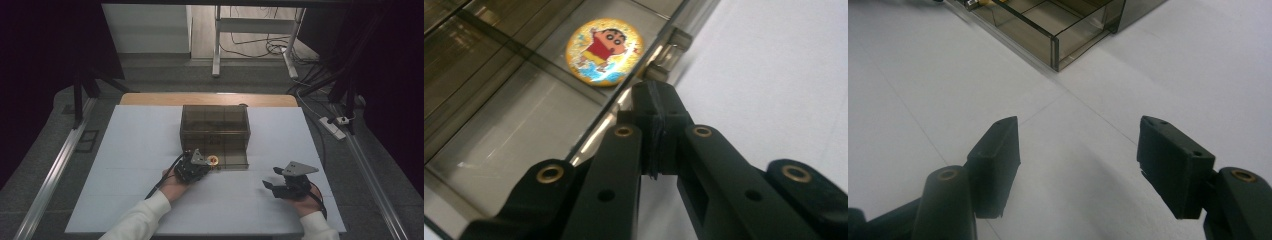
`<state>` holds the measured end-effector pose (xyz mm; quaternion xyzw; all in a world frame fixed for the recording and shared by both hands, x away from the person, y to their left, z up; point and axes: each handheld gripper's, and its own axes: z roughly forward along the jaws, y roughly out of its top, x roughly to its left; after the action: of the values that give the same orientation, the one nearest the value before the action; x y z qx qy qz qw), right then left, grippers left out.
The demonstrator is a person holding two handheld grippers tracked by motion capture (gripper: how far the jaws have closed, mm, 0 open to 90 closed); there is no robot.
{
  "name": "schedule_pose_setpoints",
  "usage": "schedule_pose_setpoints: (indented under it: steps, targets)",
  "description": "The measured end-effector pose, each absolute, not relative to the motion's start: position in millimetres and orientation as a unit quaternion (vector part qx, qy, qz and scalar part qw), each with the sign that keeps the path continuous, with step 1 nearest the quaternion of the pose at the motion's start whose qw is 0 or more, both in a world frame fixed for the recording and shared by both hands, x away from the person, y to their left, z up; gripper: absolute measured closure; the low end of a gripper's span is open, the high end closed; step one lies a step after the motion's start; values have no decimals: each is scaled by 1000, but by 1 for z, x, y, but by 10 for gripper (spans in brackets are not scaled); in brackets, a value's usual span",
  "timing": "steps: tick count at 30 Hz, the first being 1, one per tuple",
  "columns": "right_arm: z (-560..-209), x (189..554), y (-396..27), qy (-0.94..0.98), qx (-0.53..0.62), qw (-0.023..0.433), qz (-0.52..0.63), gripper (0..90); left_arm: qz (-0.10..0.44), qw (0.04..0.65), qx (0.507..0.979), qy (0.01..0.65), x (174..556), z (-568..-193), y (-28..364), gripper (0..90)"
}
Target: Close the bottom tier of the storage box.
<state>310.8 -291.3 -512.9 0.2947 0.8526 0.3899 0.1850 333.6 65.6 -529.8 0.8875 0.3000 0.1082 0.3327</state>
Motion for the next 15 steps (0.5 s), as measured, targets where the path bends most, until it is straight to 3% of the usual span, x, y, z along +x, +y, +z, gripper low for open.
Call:
schedule_pose_setpoints:
  steps: [15]
  targets:
    - [-513,311,-291,853,294,185,390,340,114,334,884,305,339,-532,63,887]
